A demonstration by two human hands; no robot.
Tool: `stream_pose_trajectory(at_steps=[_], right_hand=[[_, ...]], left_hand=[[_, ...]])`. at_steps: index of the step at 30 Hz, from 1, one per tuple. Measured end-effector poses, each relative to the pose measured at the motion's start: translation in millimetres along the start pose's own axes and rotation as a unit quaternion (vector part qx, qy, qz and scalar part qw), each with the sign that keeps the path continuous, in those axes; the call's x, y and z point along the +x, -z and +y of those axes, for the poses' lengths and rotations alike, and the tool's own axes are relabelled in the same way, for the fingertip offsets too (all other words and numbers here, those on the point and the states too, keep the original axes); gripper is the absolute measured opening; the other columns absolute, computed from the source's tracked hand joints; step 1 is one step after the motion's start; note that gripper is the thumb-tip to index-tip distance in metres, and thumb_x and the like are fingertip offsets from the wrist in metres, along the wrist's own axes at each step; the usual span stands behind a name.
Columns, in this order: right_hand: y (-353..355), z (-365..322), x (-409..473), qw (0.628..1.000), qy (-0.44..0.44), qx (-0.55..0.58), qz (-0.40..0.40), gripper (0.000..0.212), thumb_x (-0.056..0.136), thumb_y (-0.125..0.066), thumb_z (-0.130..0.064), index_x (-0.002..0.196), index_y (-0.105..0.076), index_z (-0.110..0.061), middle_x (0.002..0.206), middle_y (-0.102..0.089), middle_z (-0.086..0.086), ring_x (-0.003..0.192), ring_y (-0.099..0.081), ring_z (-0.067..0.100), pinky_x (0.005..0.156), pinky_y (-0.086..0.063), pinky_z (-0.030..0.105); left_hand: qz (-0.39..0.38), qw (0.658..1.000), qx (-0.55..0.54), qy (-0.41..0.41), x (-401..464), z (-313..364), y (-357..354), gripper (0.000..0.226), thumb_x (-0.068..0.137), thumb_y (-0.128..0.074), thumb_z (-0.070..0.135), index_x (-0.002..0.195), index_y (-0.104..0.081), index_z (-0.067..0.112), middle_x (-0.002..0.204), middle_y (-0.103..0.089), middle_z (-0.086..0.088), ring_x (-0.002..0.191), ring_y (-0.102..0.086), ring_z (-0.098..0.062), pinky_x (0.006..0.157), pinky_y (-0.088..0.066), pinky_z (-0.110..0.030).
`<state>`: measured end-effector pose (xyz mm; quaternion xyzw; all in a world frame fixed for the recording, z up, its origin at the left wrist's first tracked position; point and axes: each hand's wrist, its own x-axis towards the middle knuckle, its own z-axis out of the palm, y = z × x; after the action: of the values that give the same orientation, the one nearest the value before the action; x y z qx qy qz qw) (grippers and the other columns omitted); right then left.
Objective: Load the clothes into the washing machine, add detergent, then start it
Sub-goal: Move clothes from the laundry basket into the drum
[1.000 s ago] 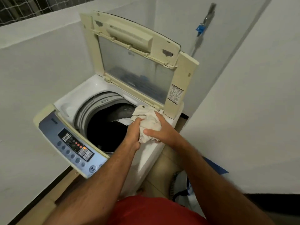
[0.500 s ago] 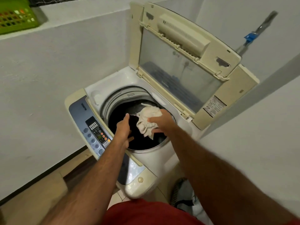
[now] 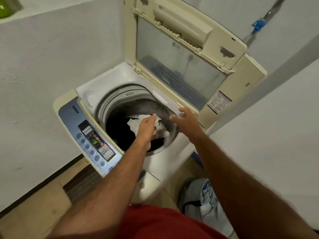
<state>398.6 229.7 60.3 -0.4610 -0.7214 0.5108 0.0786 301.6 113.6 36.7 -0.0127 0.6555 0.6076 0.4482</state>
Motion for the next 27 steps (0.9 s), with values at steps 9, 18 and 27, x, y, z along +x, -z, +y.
stream_pose_trajectory(at_steps=[9, 18, 27], right_hand=[[73, 112, -83, 0.990, -0.072, 0.102, 0.060, 0.040, 0.089, -0.069, -0.037, 0.122, -0.057, -0.018, 0.114, -0.065, 0.003, 0.096, -0.067, 0.018, 0.064, -0.058, 0.027], [156, 253, -195, 0.946, -0.181, 0.180, 0.200, 0.016, 0.088, -0.070, -0.028, 0.099, -0.063, -0.018, 0.096, -0.069, 0.008, 0.090, -0.069, 0.026, 0.073, -0.060, 0.042], [171, 373, -275, 0.889, -0.292, 0.235, 0.264, 0.016, 0.089, -0.069, -0.024, 0.075, -0.061, -0.023, 0.077, -0.064, 0.008, 0.072, -0.063, 0.024, 0.055, -0.053, 0.035]], left_hand=[[-0.153, 0.966, 0.192, -0.084, -47, -50, -104, 0.013, 0.095, -0.050, 0.041, 0.096, -0.058, 0.032, 0.107, -0.060, 0.006, 0.102, -0.056, -0.012, 0.080, -0.051, -0.031], [-0.279, 0.885, 0.359, -0.103, -105, -156, -197, 0.014, 0.092, -0.059, 0.033, 0.098, -0.065, 0.022, 0.085, -0.061, 0.009, 0.082, -0.055, -0.010, 0.074, -0.047, -0.028], [-0.361, 0.785, 0.500, -0.052, -143, -270, -252, 0.026, 0.093, -0.060, 0.025, 0.104, -0.065, 0.002, 0.096, -0.066, -0.015, 0.089, -0.057, -0.015, 0.088, -0.046, -0.031]])
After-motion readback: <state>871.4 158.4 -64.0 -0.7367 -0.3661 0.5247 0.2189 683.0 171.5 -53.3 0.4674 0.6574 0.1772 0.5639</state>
